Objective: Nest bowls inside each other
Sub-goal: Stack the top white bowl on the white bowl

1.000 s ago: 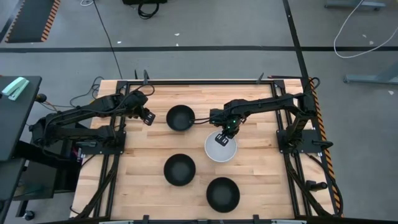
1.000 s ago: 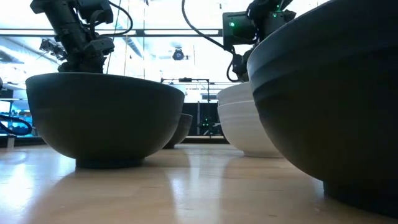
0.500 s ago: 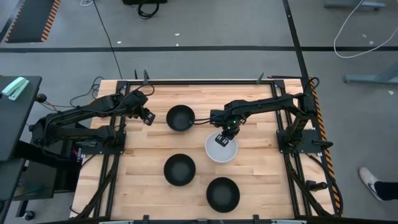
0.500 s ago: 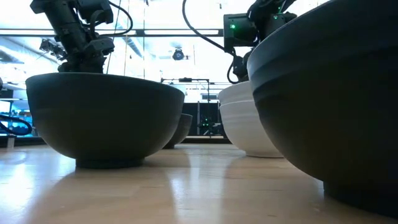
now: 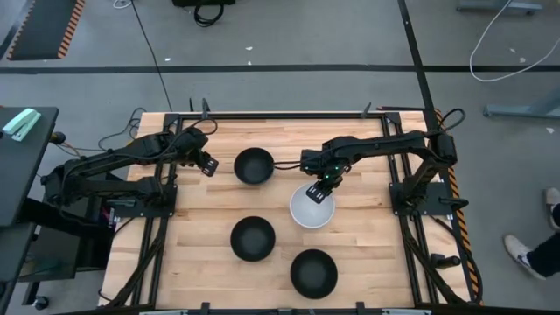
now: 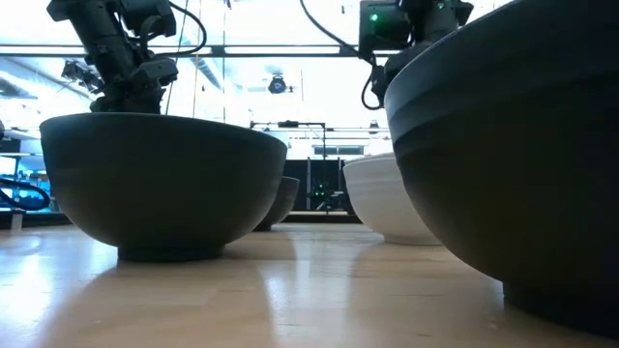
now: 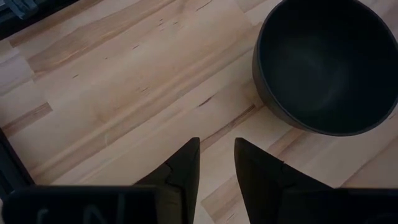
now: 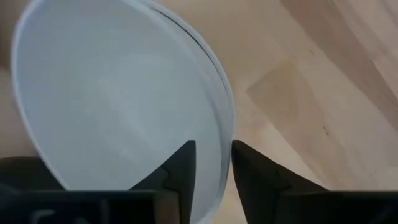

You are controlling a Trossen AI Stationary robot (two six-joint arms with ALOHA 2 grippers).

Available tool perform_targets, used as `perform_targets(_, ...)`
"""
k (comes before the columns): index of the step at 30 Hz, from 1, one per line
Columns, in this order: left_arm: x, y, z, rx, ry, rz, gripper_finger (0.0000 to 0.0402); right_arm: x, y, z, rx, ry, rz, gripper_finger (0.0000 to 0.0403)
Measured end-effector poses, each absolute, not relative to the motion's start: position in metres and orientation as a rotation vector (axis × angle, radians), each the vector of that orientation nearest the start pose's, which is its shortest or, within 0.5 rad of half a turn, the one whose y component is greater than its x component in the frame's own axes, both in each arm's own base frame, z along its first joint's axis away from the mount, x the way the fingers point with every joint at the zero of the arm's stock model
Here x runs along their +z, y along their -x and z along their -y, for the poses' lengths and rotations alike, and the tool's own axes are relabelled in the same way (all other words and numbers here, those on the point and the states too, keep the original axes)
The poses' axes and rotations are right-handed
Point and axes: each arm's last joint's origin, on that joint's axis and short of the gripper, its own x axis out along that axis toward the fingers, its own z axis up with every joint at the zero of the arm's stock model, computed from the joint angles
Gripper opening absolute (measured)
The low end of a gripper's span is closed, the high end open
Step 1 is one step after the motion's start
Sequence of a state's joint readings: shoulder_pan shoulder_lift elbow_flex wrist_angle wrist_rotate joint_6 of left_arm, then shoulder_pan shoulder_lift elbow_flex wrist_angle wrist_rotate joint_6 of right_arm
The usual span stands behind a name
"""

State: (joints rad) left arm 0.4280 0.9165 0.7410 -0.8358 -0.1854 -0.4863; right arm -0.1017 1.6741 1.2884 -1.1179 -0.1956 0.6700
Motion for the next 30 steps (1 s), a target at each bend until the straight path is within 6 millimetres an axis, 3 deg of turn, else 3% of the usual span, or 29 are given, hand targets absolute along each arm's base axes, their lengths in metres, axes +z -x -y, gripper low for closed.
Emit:
perform_targets(18, 0.248, -0.146, -0.072, 0.783, 0.563, -0.863, 0.0107, 0.294, -0.264, 0.023, -0.466, -0.810, -1.236, 0.0121)
perform_targets(25, 0.242, -0.159, -0.075, 0.702, 0.610, -0.875, 0.0107, 0.296, -0.264, 0.024, -0.485, -0.787, -1.208, 0.0112)
perform_targets(30, 0.230, -0.169, -0.080, 0.713, 0.616, -0.946, 0.0107, 0.284, -0.273, 0.021, -0.453, -0.736, -1.255, 0.0065)
